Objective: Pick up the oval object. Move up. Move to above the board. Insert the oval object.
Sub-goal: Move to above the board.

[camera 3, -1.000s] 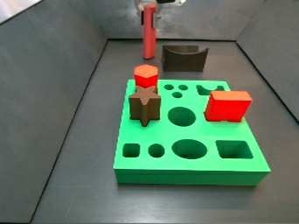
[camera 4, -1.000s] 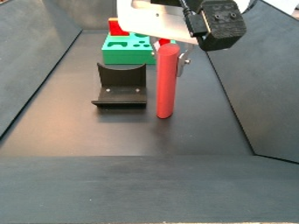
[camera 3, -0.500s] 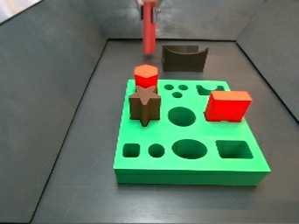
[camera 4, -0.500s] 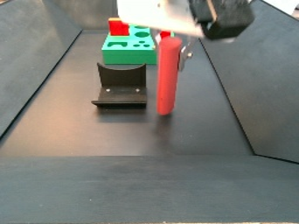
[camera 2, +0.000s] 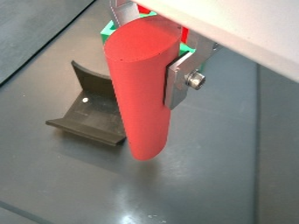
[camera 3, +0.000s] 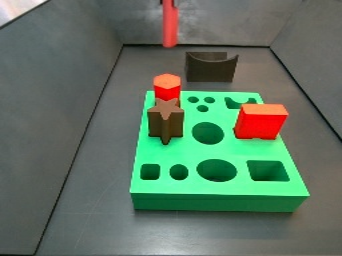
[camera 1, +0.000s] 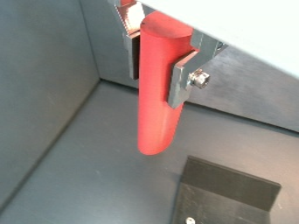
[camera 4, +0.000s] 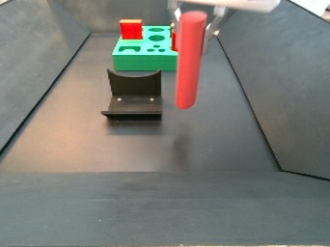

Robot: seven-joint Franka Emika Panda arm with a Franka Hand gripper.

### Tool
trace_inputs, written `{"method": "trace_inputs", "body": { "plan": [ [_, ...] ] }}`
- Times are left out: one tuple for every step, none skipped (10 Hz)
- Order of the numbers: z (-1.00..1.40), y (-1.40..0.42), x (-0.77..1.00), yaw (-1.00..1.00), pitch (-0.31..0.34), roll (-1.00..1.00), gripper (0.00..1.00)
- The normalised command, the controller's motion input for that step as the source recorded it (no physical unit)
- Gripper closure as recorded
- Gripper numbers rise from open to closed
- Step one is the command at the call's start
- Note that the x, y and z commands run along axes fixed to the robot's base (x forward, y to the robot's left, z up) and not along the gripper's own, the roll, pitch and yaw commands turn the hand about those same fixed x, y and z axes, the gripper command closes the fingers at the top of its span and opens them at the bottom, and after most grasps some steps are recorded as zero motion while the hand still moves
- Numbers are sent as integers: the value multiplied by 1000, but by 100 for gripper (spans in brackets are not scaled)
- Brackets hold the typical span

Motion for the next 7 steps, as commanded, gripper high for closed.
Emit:
{"method": "trace_inputs", "body": {
  "plan": [
    [1000,47,-119,-25,255,-81,100],
    [1000,46,-102,-30,196,-54,100],
    [1000,49,-90,-31,151,-34,100],
    [1000,49,-73,-30,112,-15,100],
    [982,49,-60,-28,99,-4,100],
    [872,42,-42,-26,94,0,100],
    [651,32,-16,-22,88,9,100]
  ]
}}
